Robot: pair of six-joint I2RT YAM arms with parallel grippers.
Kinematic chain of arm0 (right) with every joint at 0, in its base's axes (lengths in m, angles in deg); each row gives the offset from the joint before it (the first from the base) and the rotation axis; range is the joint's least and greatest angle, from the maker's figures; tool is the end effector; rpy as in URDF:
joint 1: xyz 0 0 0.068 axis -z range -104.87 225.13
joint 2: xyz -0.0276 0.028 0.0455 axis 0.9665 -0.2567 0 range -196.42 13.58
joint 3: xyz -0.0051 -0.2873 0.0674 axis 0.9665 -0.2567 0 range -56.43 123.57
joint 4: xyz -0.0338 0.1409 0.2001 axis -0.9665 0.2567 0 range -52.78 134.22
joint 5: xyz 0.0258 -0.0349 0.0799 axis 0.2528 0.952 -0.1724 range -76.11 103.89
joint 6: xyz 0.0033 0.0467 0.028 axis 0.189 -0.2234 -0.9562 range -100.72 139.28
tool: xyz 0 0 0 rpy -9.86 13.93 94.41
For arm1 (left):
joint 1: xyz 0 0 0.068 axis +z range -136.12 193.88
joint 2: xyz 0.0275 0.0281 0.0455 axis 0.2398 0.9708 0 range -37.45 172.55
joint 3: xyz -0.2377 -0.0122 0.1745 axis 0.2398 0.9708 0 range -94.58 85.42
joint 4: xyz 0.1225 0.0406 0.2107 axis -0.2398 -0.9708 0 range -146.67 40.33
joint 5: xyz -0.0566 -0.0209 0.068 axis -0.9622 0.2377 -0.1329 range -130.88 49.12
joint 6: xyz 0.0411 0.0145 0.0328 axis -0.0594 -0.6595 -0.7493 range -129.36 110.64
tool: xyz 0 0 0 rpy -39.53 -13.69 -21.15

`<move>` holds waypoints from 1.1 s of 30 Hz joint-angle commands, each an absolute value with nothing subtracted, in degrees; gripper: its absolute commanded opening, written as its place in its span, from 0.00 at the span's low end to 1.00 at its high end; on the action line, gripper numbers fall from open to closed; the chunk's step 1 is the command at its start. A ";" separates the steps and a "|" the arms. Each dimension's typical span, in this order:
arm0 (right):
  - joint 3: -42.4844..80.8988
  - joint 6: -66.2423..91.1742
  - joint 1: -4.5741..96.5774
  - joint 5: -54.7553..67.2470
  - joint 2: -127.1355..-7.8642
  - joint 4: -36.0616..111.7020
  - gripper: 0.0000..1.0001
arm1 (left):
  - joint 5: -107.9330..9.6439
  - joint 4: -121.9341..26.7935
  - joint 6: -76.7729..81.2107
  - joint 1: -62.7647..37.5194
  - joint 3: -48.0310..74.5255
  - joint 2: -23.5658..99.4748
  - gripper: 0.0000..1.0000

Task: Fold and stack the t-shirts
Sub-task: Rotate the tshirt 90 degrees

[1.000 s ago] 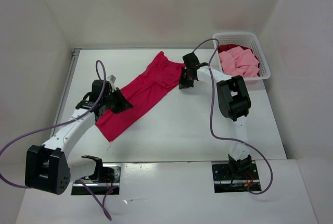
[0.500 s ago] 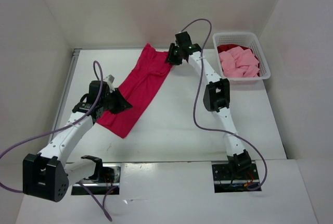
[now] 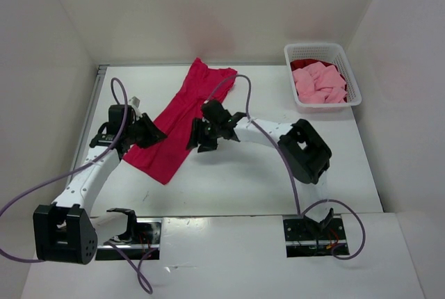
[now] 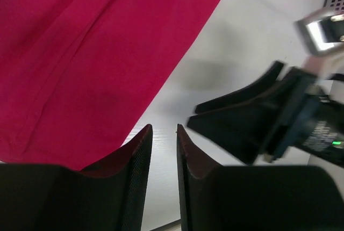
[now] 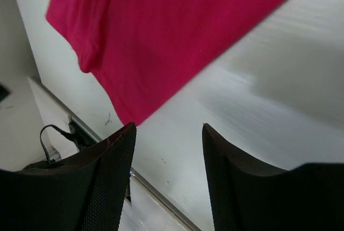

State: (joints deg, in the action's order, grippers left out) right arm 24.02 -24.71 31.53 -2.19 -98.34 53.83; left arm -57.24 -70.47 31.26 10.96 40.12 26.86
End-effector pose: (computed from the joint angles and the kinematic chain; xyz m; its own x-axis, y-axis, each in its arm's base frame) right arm 0.3024 0.3019 0.2299 -0.9409 0.0256 -0.3376 -0.1989 0.7653 0.6122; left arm 0.2152 -0.0213 0.2841 -0.6578 -0.5921 -0.4656 -0.2153 0.7402 -0.6370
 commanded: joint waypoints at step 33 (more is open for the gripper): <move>-10.00 -27.19 47.88 -0.36 -70.04 55.68 0.53 | -60.58 -70.93 33.08 -1.50 47.69 27.43 0.39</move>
State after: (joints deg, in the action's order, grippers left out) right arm -5.42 -24.68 48.91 -0.57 -78.49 52.82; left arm -60.72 -68.61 31.24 0.73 45.12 28.57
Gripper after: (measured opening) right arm 0.515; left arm 0.393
